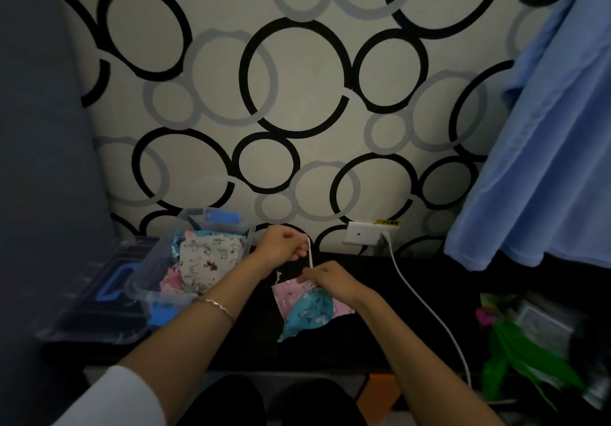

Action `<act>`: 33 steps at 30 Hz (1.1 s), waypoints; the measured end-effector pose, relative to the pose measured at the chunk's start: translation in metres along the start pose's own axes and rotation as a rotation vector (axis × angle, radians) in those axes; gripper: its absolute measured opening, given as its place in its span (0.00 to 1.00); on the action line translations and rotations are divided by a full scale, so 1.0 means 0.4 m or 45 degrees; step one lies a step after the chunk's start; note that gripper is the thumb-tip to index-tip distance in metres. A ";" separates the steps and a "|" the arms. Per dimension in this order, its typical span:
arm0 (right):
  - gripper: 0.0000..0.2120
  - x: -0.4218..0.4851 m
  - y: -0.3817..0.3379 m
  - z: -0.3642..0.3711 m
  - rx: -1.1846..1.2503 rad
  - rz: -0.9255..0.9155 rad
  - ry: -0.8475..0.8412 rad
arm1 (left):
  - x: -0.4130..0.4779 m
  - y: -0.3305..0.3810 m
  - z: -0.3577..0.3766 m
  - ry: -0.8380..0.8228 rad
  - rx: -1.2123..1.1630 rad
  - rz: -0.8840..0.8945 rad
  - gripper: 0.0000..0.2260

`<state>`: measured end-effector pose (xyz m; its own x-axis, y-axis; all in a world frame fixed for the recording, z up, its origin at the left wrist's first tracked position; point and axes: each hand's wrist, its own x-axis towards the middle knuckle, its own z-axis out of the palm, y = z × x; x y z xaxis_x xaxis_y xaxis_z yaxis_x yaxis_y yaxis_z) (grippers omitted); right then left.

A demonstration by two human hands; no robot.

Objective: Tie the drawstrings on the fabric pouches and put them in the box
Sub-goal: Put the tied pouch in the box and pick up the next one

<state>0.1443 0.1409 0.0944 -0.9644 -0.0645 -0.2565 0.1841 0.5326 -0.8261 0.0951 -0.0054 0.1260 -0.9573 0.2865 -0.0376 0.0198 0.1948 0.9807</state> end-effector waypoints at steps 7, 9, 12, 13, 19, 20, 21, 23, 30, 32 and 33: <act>0.15 0.008 0.036 -0.010 0.427 -0.032 0.107 | -0.017 -0.079 0.042 -0.153 0.220 -0.142 0.23; 0.14 0.011 0.044 -0.008 0.499 -0.040 0.135 | -0.021 -0.091 0.040 -0.121 0.120 -0.149 0.24; 0.11 0.012 0.055 -0.008 0.570 -0.061 0.213 | -0.029 -0.101 0.031 -0.114 0.111 -0.159 0.18; 0.10 0.009 0.056 -0.011 0.562 -0.071 0.238 | -0.029 -0.105 0.027 -0.100 0.149 -0.139 0.14; 0.11 0.013 0.075 -0.015 0.575 -0.075 0.397 | -0.030 -0.089 -0.014 -0.288 0.353 -0.047 0.10; 0.10 0.012 0.075 -0.014 0.540 -0.075 0.367 | -0.030 -0.086 -0.013 -0.336 0.390 -0.068 0.12; 0.10 0.013 0.073 -0.010 0.505 -0.078 0.334 | -0.031 -0.081 -0.009 -0.361 0.420 -0.087 0.12; 0.10 0.013 0.065 0.003 0.486 -0.104 0.302 | -0.027 -0.079 0.009 -0.340 0.427 -0.099 0.12; 0.09 0.003 0.051 0.008 0.277 -0.193 0.239 | -0.026 -0.087 -0.011 -0.340 0.774 0.143 0.08; 0.09 0.005 0.056 0.009 0.105 -0.188 0.200 | -0.030 -0.074 -0.022 -0.306 1.109 0.296 0.08; 0.09 0.006 0.060 0.007 0.025 -0.177 0.199 | -0.030 -0.069 -0.025 -0.298 1.251 0.352 0.08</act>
<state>0.1470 0.1511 0.0724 -0.9982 -0.0033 -0.0597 0.0496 0.5109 -0.8582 0.1031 -0.0237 0.1014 -0.8060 0.5914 0.0247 0.5555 0.7412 0.3769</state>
